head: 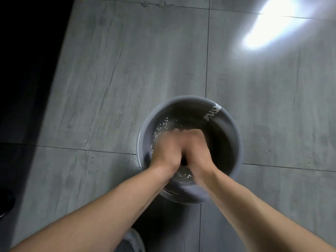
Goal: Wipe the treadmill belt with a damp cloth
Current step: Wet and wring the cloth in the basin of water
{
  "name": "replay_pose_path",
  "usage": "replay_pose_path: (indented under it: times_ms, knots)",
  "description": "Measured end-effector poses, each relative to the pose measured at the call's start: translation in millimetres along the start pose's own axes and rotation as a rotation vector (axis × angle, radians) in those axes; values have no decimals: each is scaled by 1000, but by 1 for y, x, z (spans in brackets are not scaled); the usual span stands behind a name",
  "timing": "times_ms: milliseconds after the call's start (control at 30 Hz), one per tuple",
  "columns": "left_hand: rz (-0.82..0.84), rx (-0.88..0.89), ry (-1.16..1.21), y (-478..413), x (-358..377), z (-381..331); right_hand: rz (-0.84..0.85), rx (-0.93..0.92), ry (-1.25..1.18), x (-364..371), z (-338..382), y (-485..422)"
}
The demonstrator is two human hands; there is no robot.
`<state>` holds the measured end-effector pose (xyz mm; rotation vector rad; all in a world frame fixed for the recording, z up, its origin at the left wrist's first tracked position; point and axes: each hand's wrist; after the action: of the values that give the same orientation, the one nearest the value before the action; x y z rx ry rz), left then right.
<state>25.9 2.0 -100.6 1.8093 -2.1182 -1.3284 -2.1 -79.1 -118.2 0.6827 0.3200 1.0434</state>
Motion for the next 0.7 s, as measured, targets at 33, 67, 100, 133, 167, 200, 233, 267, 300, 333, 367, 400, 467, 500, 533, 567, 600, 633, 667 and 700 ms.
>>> replay_pose_path:
  times_ms: [33,67,100,133,167,200,233,267,300,333,367,400,467,500,533,567,600,633,667,700]
  knots:
    - [9,-20,36,-1,-3,-2,8,10,-76,-5,1,1]
    - [24,-27,75,-1,-6,-3,29,-5,-134,-10,2,1]
    - [43,-19,105,0,-9,-4,55,-33,-155,-14,5,3]
    - [57,3,113,2,-10,-5,71,-66,-153,-16,6,7]
    - [54,44,109,4,-8,-3,71,-102,-137,-15,6,10]
    - [38,85,96,7,-5,-1,55,-139,-103,-13,4,12]
    - [17,114,82,10,-1,0,32,-168,-55,-9,1,14]
    - [2,127,61,12,2,1,7,-184,-3,-5,-1,16]
    - [-6,133,33,14,3,0,-15,-192,45,-1,-1,18]
    - [-12,135,1,15,4,0,-25,-198,70,2,-1,19]
    - [-17,138,-30,14,3,1,-25,-208,81,3,0,19]
    - [-18,138,-55,13,3,3,-19,-216,93,2,1,18]
    - [2,135,-71,11,2,8,1,-228,133,1,0,16]
    - [18,131,-64,9,2,11,12,-229,149,1,-1,15]
    - [31,128,-54,9,1,13,26,-229,157,1,-2,15]
    - [42,134,-49,8,1,15,37,-236,165,1,-3,14]
    - [50,145,-47,8,0,17,47,-251,178,1,-3,13]
    - [53,160,-45,8,0,19,57,-261,195,0,-4,13]
    - [49,176,-39,8,0,21,62,-264,206,0,-5,12]
    - [41,191,-31,8,0,23,63,-265,214,0,-6,12]
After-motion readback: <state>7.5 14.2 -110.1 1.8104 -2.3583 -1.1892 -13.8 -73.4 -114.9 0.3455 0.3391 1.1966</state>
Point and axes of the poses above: each hand's wrist, its own y-axis away from the middle knuckle, its own x-axis out of the palm, z = x × y, and after that the axes turned 9 degrees about -y, right-handed
